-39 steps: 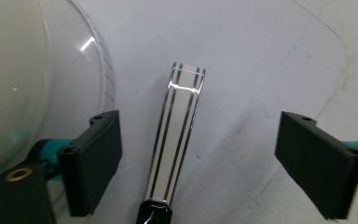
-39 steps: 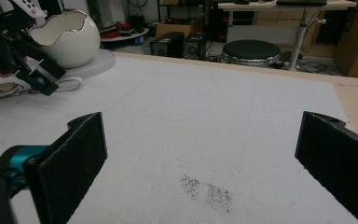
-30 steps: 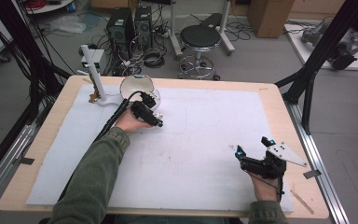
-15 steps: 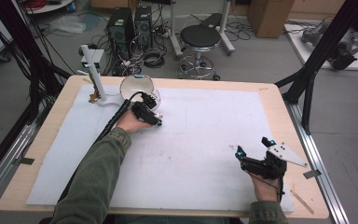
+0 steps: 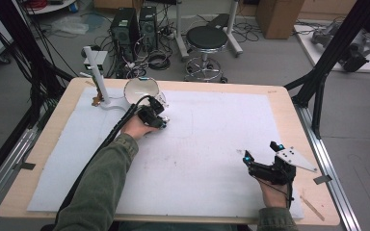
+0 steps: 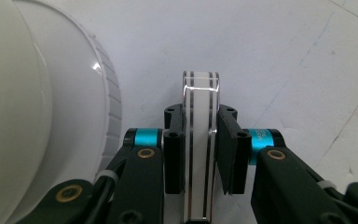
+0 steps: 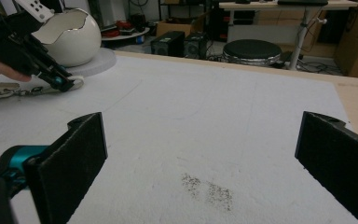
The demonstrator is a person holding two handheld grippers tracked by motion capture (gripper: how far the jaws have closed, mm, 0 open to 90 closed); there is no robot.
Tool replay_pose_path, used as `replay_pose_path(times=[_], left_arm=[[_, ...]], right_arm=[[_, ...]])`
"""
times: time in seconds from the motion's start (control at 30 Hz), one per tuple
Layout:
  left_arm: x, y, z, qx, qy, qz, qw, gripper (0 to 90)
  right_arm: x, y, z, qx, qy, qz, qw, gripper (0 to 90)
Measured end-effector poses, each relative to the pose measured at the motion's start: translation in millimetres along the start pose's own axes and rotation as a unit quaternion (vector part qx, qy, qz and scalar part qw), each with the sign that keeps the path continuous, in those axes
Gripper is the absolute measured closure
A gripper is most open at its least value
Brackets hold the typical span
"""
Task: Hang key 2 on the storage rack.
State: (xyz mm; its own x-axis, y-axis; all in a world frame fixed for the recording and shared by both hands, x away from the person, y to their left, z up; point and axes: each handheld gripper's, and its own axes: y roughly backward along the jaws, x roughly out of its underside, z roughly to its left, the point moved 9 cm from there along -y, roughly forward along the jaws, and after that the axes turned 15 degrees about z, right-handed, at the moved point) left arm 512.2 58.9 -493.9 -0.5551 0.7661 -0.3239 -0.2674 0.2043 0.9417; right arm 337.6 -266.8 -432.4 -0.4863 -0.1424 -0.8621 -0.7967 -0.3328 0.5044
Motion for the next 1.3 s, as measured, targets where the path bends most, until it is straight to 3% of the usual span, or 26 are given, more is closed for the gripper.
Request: replay_pose_path(times=[0.07,0.33,0.47,0.83,0.97,1.0,1.07,1.13,1.17,1.3], left_arm=[[-0.7,2.7,1.5,-0.012,-0.006,-0.006,0.9999,74.1],[0.0,18.7,1.1,0.006,-0.009,-0.014,0.9998,74.1],[1.6,36.8,4.7,0.035,0.019,-0.034,0.9986,74.1],[11.9,62.0,9.9,0.017,0.026,-0.049,0.9983,74.1],[15.0,80.2,14.3,0.022,0.042,-0.075,0.9961,74.1],[16.9,89.8,17.4,0.031,0.051,-0.089,0.9943,74.1],[17.9,93.7,19.0,0.035,0.054,-0.094,0.9935,74.1],[21.2,104.5,23.3,0.043,0.064,-0.114,0.9905,74.1],[27.2,114.9,28.3,0.048,0.077,-0.132,0.9871,74.1],[35.2,124.9,32.7,0.050,0.085,-0.145,0.9846,74.2]], right_arm=[[-0.2,0.1,-1.0,0.003,0.002,-0.001,1.0000,0.9],[0.3,1.1,-0.8,0.003,0.002,-0.001,1.0000,0.9],[0.3,1.6,-0.6,0.003,0.001,-0.002,1.0000,0.9],[0.4,2.4,-0.1,0.002,-0.002,-0.001,1.0000,0.9],[0.3,2.3,0.1,0.001,-0.004,-0.002,1.0000,0.9],[0.3,2.4,0.0,0.002,-0.004,-0.002,1.0000,1.0],[0.2,2.6,-0.1,0.002,-0.003,-0.003,1.0000,1.0],[0.1,2.9,-0.4,0.003,-0.004,-0.004,1.0000,0.9],[0.3,3.7,-0.7,0.004,-0.005,-0.004,1.0000,0.9],[0.7,4.1,-0.2,0.002,-0.006,-0.004,1.0000,0.9]])
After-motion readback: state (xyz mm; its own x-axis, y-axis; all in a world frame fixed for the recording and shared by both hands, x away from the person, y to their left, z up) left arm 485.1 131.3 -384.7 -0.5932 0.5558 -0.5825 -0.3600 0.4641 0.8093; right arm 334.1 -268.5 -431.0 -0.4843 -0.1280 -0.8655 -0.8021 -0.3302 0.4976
